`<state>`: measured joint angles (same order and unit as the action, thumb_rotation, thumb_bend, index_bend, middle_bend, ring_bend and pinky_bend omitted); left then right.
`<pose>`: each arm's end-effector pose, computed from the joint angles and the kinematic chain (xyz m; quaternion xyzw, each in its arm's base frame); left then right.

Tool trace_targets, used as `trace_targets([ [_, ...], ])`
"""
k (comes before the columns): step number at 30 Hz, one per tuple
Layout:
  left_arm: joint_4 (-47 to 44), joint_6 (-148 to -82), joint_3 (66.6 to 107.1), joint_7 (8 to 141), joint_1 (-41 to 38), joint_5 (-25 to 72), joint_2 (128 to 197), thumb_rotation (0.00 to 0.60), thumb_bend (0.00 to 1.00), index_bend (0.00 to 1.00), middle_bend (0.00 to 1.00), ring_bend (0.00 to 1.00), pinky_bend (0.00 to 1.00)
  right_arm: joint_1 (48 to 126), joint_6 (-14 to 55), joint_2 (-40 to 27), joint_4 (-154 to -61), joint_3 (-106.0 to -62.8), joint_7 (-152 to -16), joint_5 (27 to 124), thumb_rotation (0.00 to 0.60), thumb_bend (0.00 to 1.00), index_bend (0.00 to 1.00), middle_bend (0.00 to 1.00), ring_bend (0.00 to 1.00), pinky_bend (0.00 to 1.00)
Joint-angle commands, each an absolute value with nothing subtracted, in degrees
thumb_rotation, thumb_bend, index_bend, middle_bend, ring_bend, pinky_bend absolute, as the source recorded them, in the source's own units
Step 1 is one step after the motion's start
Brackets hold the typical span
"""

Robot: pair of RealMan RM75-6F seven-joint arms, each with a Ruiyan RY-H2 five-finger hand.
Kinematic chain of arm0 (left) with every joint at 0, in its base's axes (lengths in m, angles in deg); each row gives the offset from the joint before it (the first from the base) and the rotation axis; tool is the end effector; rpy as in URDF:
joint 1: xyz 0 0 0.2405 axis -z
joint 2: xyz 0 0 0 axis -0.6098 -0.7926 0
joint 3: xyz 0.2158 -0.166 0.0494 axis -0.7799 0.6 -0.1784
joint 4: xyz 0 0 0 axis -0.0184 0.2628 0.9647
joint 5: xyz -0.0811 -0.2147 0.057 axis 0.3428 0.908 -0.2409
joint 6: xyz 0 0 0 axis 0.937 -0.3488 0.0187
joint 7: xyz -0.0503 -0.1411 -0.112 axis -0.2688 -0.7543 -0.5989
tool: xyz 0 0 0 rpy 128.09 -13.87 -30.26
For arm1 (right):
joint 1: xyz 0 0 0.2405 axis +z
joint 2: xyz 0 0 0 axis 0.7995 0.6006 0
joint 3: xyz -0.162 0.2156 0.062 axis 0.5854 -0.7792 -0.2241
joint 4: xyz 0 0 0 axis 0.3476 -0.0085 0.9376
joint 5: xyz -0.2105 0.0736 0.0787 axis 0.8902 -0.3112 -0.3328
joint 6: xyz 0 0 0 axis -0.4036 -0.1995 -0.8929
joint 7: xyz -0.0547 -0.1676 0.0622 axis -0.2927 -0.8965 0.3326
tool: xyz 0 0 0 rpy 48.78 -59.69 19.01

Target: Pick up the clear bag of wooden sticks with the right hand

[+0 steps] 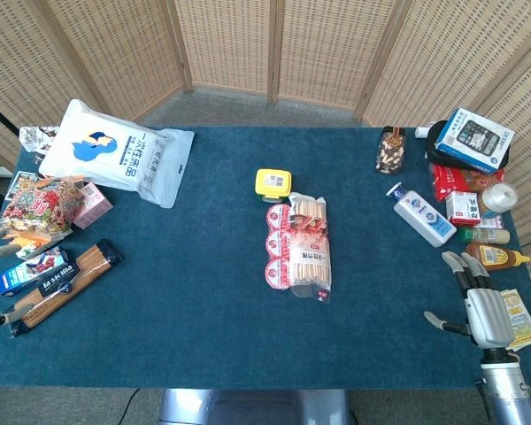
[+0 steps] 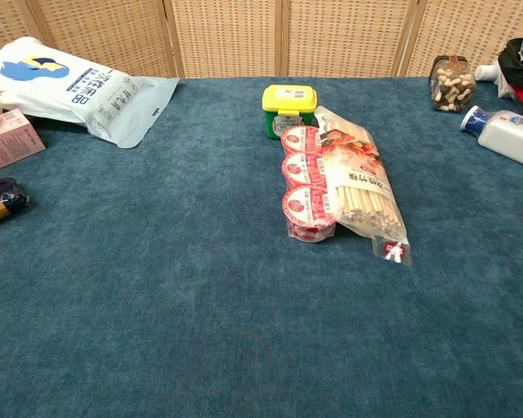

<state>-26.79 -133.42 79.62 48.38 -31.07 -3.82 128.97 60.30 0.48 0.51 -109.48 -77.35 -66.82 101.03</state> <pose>-0.3279 0.2286 0.2068 -0.5600 -0.4764 -0.4571 0.5004 -0.3592 -0.2464 0.0903 0.5583 -0.4471 0.4731 0.5144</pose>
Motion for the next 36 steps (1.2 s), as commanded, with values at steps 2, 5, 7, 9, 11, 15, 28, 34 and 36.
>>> trace_targets([
  [2, -26.74, -133.28, 79.57, 48.42, -31.02, -3.84, 129.03, 0.600, 0.00, 0.22, 0.00, 0.00, 0.00, 60.45, 0.89, 0.28, -109.17, -77.09, -67.01, 101.15, 0.600, 0.00, 0.06, 0.11, 0.00, 0.00],
  [5, -26.77, -133.58, 79.58, 48.54, -31.12, -3.97, 129.04, 0.600, 0.00, 0.22, 0.00, 0.00, 0.00, 60.62, 1.21, 0.09, -108.90, -76.88, -66.98, 101.35, 0.600, 0.00, 0.06, 0.11, 0.00, 0.00],
  [7, -26.76, -133.70, 79.65, 48.34, -31.17, -3.85, 129.02, 0.600, 0.00, 0.22, 0.00, 0.00, 0.00, 61.08, 1.55, 0.00, -108.57, -76.67, -66.88, 102.02, 0.600, 0.00, 0.06, 0.11, 0.00, 0.00],
  [9, -26.60, -133.69, 79.82, 48.18, -31.13, -3.56, 129.06, 0.600, 0.00, 0.22, 0.00, 0.00, 0.00, 62.15, 2.45, -0.19, -107.27, -76.23, -67.10, 103.39, 0.600, 0.00, 0.05, 0.11, 0.00, 0.00],
  [11, -26.51, -133.56, 79.97, 48.15, -31.01, -3.35, 129.16, 0.600, 0.00, 0.22, 0.00, 0.00, 0.00, 63.66, 3.46, -0.31, -105.83, -75.90, -66.61, 105.08, 0.600, 0.00, 0.04, 0.11, 0.00, 0.00],
  [15, -26.43, -133.10, 80.20, 48.64, -30.68, -2.99, 129.58, 0.600, 0.00, 0.22, 0.00, 0.00, 0.00, 68.31, 5.44, -0.64, -102.23, -76.03, -64.41, 109.19, 0.600, 0.00, 0.01, 0.11, 0.00, 0.00],
  [28, -27.01, -131.32, 80.75, 51.95, -30.20, -0.33, 130.65, 0.600, 0.00, 0.22, 0.00, 0.00, 0.00, 85.91, 9.20, -6.66, -87.85, -75.82, -62.30, 121.40, 0.600, 0.00, 0.00, 0.00, 0.00, 0.00],
  [34, -26.81, -130.37, 81.18, 52.75, -29.99, 1.30, 131.00, 0.600, 0.00, 0.23, 0.00, 0.00, 0.00, 91.83, 10.65, -10.23, -81.20, -73.90, -63.69, 124.94, 0.600, 0.02, 0.00, 0.00, 0.00, 0.00],
  [36, -26.65, -129.99, 81.34, 52.88, -29.89, 1.86, 131.10, 0.600, 0.00, 0.23, 0.00, 0.00, 0.00, 93.44, 11.51, -11.24, -79.35, -73.22, -63.23, 125.31, 0.600, 0.02, 0.00, 0.00, 0.00, 0.00],
])
